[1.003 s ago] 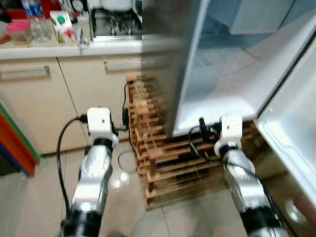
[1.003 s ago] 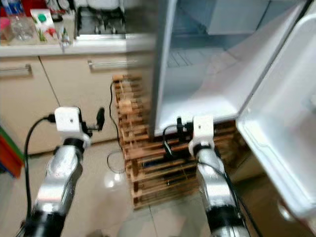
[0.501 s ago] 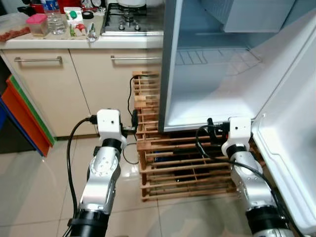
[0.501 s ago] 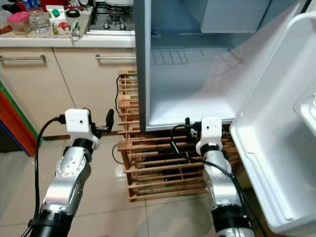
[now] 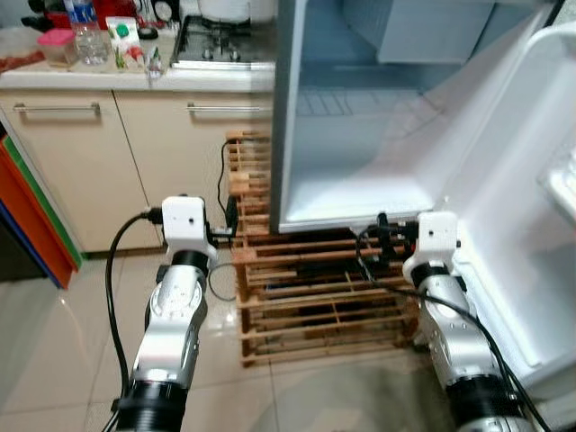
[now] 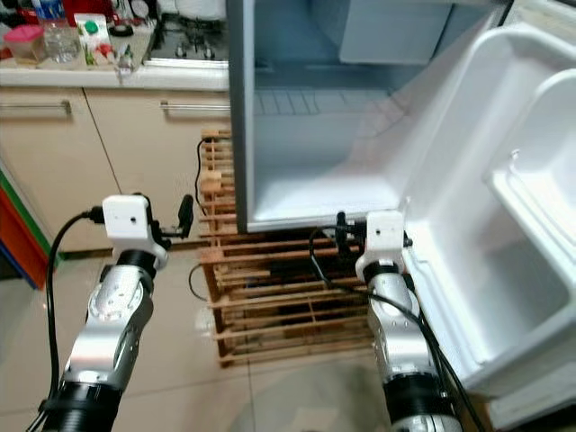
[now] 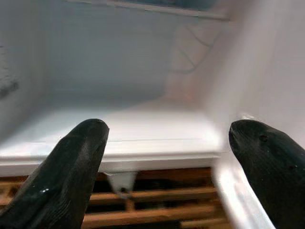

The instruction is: Restocking fridge

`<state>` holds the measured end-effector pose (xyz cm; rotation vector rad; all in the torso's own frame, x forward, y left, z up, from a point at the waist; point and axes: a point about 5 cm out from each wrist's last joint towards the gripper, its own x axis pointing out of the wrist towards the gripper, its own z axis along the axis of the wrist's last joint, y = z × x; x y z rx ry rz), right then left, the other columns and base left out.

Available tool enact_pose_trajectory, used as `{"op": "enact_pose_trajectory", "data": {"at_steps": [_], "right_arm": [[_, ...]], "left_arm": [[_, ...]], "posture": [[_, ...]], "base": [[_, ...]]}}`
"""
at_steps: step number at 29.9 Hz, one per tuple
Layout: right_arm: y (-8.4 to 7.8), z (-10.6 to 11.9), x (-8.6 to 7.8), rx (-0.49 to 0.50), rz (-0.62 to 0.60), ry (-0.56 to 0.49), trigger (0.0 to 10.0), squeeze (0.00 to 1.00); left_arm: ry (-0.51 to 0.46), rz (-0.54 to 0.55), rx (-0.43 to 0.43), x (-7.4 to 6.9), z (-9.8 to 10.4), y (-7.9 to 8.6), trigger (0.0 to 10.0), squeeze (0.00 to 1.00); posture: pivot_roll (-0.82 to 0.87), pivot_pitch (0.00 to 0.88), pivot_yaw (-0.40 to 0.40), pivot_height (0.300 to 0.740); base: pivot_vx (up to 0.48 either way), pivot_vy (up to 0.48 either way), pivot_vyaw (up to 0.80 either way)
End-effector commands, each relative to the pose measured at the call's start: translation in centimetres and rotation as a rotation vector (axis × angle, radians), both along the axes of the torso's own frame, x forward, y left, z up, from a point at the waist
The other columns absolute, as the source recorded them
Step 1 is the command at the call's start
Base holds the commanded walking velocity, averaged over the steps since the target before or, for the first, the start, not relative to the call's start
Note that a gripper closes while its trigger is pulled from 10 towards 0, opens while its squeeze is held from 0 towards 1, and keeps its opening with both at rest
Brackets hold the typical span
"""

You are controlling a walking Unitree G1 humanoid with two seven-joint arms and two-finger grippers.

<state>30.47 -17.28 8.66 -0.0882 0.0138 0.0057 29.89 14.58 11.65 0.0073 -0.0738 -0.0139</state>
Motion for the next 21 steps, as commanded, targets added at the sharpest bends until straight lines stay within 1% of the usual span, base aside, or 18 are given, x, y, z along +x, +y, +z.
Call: {"op": "enact_pose_trajectory", "data": {"at_steps": [1, 3, 11, 19, 21], "right_arm": [[-0.6, 0.1, -0.1, -0.002, -0.02, -0.005, 10.0, 0.0], [-0.7, 0.0, -0.1, -0.004, -0.022, -0.005, 10.0, 0.0], [-1.0, -0.3, -0.4, -0.008, -0.028, 0.003, 10.0, 0.0], [-2.1, -0.3, -0.4, -0.024, -0.048, 0.007, 10.0, 0.0], [-2.6, -0.3, -0.5, -0.037, -0.058, 0.01, 10.0, 0.0]], "left_arm": [[0.011, -0.006, -0.013, 0.2, -0.1, -0.4, 10.0, 0.0], [0.019, -0.007, -0.023, 0.2, -0.3, -0.4, 10.0, 0.0], [0.026, -0.004, -0.036, 0.1, -0.4, -0.4, 10.0, 0.0], [0.034, -0.003, -0.031, 0.0, -0.5, -0.4, 10.0, 0.0], [0.035, -0.003, -0.031, 0.0, -0.5, -0.4, 10.0, 0.0]], "posture": [[-0.05, 0.0, -0.056, 0.74], [-0.05, 0.0, -0.057, 0.74], [-0.05, 0.0, -0.055, 0.74], [-0.06, 0.0, -0.051, 0.74], [-0.06, 0.0, -0.048, 0.74]], "base": [[0.349, -0.266, 0.0], [0.319, 0.0, 0.0], [0.0, 0.0, 0.0], [0.0, 0.0, 0.0], [0.0, 0.0, 0.0]]}}
